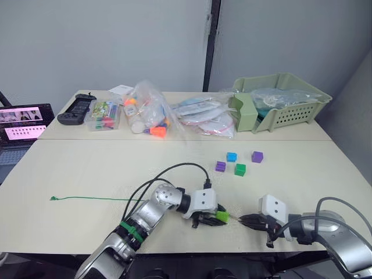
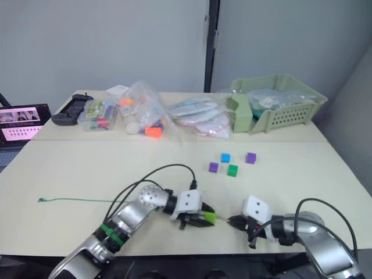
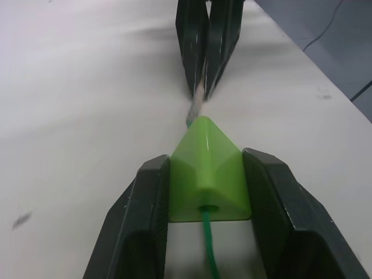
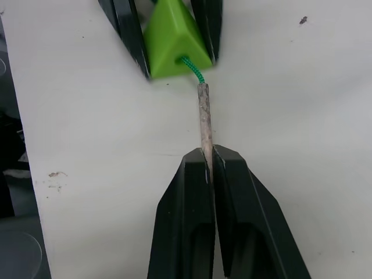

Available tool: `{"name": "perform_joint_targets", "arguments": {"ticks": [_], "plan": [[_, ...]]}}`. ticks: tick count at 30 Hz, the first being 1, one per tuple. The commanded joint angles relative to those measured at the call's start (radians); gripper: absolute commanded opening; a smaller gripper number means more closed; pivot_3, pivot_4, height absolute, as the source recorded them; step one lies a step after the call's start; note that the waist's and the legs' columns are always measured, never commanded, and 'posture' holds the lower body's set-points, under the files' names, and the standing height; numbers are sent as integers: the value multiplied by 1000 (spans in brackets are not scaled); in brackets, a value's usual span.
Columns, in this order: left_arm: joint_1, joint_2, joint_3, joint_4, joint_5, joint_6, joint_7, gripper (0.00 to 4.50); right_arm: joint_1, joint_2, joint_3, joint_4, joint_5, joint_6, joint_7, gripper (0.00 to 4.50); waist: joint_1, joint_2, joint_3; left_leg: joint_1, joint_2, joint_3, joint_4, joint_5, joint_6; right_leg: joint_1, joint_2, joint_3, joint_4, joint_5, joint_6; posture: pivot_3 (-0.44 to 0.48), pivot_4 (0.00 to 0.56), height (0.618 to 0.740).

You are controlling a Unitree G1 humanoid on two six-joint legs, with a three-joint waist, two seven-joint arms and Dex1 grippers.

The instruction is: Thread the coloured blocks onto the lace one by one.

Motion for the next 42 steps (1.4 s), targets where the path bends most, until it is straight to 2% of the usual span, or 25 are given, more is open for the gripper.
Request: {"name": "perform_joint_targets", "arguments": {"ticks": [1, 5, 12, 16, 24, 26, 28, 32, 34, 39, 42], "plan": [[32, 103, 94, 21, -42, 23, -42, 1395, 12, -16, 16, 34, -48, 14, -13, 0, 0, 0, 0, 0, 1, 0, 0, 0, 0, 0, 0, 0, 0, 0, 0, 0, 150, 740], [7, 332, 240, 300, -64, -200, -124, 1395, -4, -28, 50, -26, -45, 27, 13, 0, -11, 0, 0, 2, 4, 2, -1, 0, 0, -1, 2, 0, 0, 1, -2, 0, 150, 740], [-89, 515, 352, 703, -71, -453, -267, 1395, -63, -19, 97, -85, -41, 58, 23, 0, -30, 0, 0, 1, 7, 2, -4, 0, 0, -6, 6, -1, 2, 0, -8, 0, 150, 740], [-94, 552, 367, 781, -60, -512, -336, 1395, -98, -12, 107, -84, -45, 70, 29, 0, -28, 0, 0, -5, 7, 5, -4, 0, 0, -18, 5, -1, 7, 0, -8, 0, 150, 740], [-49, 534, 388, 787, -49, -546, -363, 1395, -129, 0, 121, -80, -50, 80, 22, 0, -29, 0, 0, -6, 7, 6, -5, 0, 0, -19, 4, -2, 7, 0, -8, 0, 150, 740], [-55, 527, 402, 777, -63, -511, -372, 1395, -137, 4, 121, -78, -49, 83, 21, 0, -29, 0, 0, -6, 7, 6, -5, 0, 0, -19, 4, -2, 7, 0, -8, 0, 150, 740], [-72, 520, 426, 755, -95, -448, -397, 2445, -143, 7, 121, -75, -48, 84, 21, 0, -28, 0, 0, -6, 7, 6, -5, 0, 0, -19, 4, -2, 7, 0, -8, 0, 150, 740], [-89, 516, 453, 681, -108, -417, -398, 3690, -146, 4, 114, -68, -47, 78, 25, 0, -24, 0, 0, -9, 7, 6, -4, 0, 0, -20, 4, -2, 7, 0, -8, 0, 150, 740], [-113, 518, 477, 549, -162, -304, -404, 4320, -162, 7, 110, -78, -41, 91, 23, 0, -19, -1, 0, -12, 6, 5, -3, 0, 0, -21, 3, -2, 7, 0, -8, 0, 150, 740], [-28, 517, 478, 142, -280, -15, -408, 4320, -206, 21, 114, -144, -21, 169, 1, 0, -14, -1, 1, -22, 5, 4, 0, 0, 0, -30, 1, -3, 9, 1, -6, 0, 150, 740], [51, 480, 439, -100, -335, 126, -364, 4320, -262, 53, 153, -189, -31, 261, -33, 0, -19, -1, 1, -24, 4, 5, 0, 0, -1, -35, -1, -1, 16, 2, -6, 0, 150, 740]]}}
